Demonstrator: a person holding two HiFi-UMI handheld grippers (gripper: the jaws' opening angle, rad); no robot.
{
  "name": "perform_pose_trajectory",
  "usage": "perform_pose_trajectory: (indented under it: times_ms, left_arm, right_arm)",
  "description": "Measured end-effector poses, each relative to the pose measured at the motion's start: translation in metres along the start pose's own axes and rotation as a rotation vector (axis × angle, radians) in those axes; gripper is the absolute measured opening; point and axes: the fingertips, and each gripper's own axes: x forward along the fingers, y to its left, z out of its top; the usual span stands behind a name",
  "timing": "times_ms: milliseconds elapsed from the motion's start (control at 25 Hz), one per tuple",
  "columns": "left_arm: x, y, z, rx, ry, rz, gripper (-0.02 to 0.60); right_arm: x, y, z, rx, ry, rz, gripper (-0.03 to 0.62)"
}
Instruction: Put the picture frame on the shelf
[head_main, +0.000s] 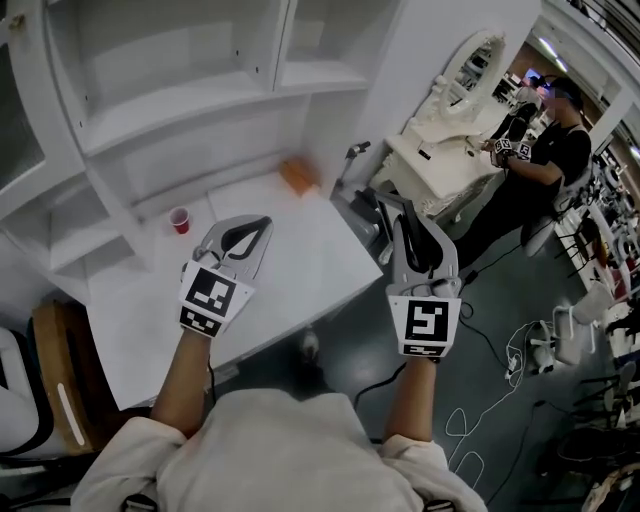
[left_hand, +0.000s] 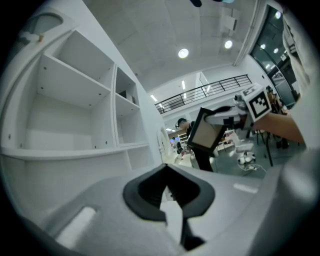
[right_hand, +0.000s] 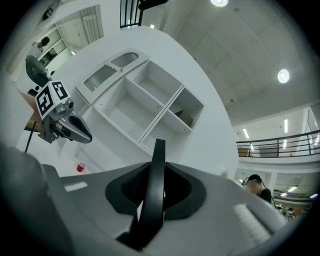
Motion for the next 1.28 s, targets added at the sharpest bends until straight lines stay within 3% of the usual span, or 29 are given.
perform_pose_trajectory:
  times_ms: [320,800,1280]
  left_arm:
    - [0.041,0.028,-0.001,0.011,0.008,0.055,0.003]
    - [0.084,0.070,-0.023,-0.026,0.086,0.167,0.003]
    - [0.097,0.088,-0.011,-0.040,0.120,0.247,0.003]
  right_arm:
    - [0.072,-0.018,0.003,-0.019,-0.098,0.063,0.064]
    - [0.174,-0.031,0.025,-0.061,-0.239,0.182,0.064]
    - [0.217,-0.057,0.073,-0.158,-0.369,0.223,0.064]
